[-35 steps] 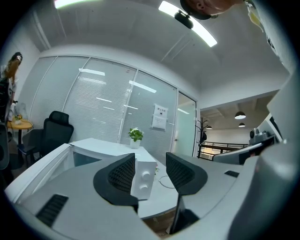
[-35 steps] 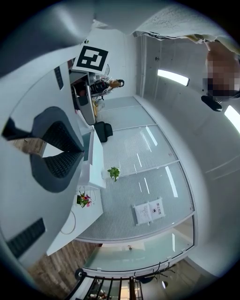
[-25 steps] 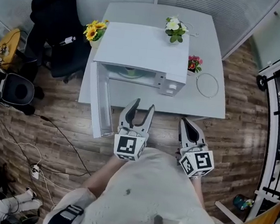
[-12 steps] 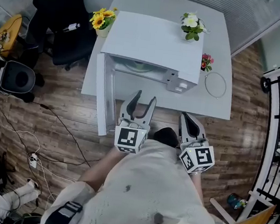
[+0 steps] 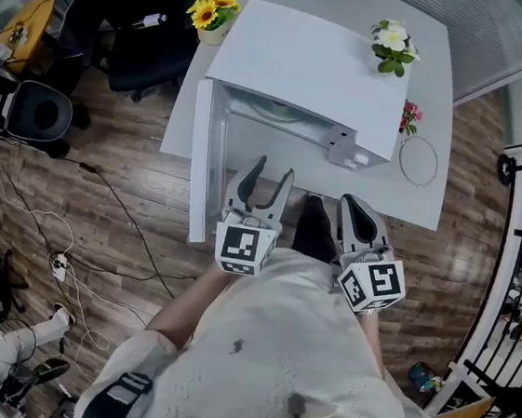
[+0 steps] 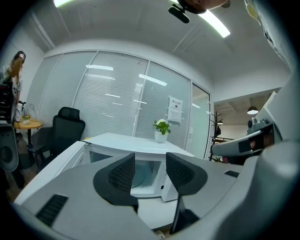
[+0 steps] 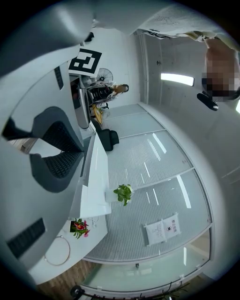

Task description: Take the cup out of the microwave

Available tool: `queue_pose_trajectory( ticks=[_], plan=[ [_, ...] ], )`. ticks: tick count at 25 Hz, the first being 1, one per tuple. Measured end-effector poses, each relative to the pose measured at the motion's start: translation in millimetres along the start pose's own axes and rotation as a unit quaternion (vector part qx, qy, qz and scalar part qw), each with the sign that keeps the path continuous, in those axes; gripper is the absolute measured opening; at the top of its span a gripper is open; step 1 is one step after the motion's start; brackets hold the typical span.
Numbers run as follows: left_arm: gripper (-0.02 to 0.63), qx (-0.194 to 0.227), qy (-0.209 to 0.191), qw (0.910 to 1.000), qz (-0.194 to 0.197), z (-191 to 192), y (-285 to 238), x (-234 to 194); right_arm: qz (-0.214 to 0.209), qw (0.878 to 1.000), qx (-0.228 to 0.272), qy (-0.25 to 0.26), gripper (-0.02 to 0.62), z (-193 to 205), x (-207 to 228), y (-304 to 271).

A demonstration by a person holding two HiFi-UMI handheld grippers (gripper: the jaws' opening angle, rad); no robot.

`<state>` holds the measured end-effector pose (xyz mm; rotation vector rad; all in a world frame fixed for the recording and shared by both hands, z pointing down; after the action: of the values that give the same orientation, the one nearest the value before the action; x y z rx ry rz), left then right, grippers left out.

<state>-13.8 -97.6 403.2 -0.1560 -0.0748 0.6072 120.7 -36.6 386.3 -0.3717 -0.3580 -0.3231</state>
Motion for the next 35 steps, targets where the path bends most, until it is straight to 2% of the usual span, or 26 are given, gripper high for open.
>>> queue_pose_trajectory(
  ticks=[5,22,27,35],
  plan=[
    [0.229,-0.016,-0.007,0.9996,-0.022,11,-15,-13,-0.03,0.999,-0.016,0.009,0.009,-8,4,-27],
    [0.229,-0.077,-0.004,0.9946,-0.069,60,-82,-41,-0.062,0.996,-0.053,0.034,0.008,-40,39,-93],
    [0.229,-0.095,0.014,0.9924,-0.077,80,-102,-45,-0.061,0.995,-0.059,0.045,0.009,-43,48,-97],
    [0.229,-0.127,-0.001,0.9881,-0.086,113,-133,-52,-0.043,0.995,-0.063,0.062,0.009,-49,67,-102]
  ],
)
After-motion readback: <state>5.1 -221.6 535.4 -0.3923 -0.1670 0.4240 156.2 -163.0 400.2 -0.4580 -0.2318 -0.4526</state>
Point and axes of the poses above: the fingertips, and each gripper's own axes: y backward along the fingers, x to its right, z out of its underside, the point moved 2 cm from there along y, backward along the fingers, and after that the axes turned 11 degrees about -y, right-handed, at the moved point
